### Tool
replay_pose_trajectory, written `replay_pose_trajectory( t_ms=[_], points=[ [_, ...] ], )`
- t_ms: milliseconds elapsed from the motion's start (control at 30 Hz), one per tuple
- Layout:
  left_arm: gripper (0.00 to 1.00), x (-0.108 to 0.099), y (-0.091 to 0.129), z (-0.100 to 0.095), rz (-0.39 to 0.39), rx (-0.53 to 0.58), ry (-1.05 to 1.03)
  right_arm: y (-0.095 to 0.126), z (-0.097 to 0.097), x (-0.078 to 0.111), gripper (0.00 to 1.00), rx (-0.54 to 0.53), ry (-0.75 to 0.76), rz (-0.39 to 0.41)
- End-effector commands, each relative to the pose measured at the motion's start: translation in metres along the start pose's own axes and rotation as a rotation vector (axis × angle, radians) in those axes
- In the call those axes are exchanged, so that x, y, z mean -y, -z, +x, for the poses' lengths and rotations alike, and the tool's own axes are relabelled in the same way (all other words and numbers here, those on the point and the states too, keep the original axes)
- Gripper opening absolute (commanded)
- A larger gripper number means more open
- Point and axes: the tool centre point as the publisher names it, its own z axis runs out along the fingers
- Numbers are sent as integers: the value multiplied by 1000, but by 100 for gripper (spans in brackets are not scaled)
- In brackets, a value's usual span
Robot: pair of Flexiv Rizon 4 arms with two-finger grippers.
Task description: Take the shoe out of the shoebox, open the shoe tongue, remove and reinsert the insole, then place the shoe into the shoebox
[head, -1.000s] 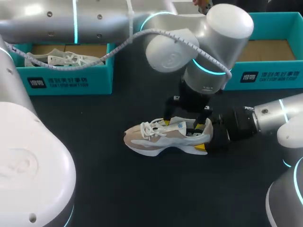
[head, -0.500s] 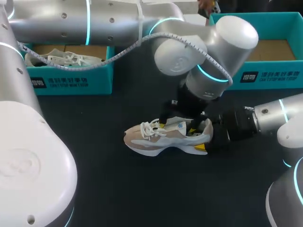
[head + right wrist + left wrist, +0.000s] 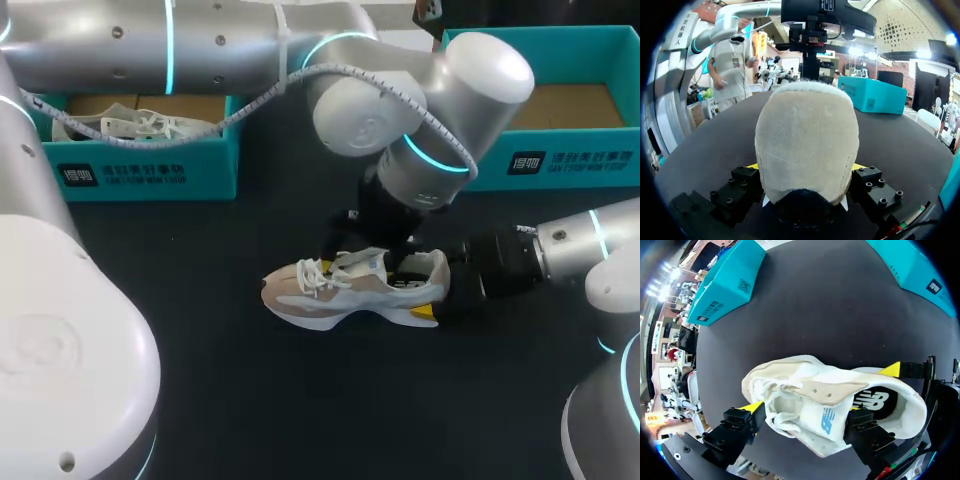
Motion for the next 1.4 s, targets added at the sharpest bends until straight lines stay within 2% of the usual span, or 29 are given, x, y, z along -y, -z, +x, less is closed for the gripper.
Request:
replay_pose_trajectory(
  t_ms=[33, 100, 233, 267, 433, 767, 867, 1000, 1133, 1167, 1200, 1267, 1333, 1400],
  points=[
    [47, -11, 9, -22, 12, -29, 31, -6, 0, 2, 0, 2, -1, 4],
    [40, -13, 12, -27, 2, -33, 30, -6, 0, 2, 0, 2, -1, 4],
    [4, -16, 18, -37, -17, -48, 31, -6, 0, 2, 0, 2, -1, 4],
    [0, -15, 20, -40, -21, -53, 33, -6, 0, 2, 0, 2, -1, 4],
    [0, -13, 27, -52, -58, -73, 33, -6, 0, 2, 0, 2, -1, 4],
    [0, -6, 23, -78, -53, -55, 79, -6, 0, 2, 0, 2, -1, 4],
    [0, -4, 16, -87, -62, -35, 101, -6, 0, 2, 0, 2, -1, 4],
    [0, -3, -4, -94, -66, 33, 130, -6, 0, 2, 0, 2, -1, 4],
    [0, 0, -23, -97, -104, 75, 151, -6, 0, 2, 0, 2, -1, 4],
    [3, 1, -27, -98, -120, 79, 161, -6, 0, 2, 0, 2, -1, 4],
    [11, 1, -30, -99, -120, 86, 164, -6, 0, 2, 0, 2, -1, 4],
    [7, 2, -36, -99, -126, 97, 174, -6, 0, 2, 0, 2, -1, 4],
    [14, 2, -45, -100, -127, 120, 186, -6, 0, 2, 0, 2, -1, 4],
    [39, 3, -52, -101, -142, 140, 197, -6, 0, 2, 0, 2, -1, 4]
  ],
)
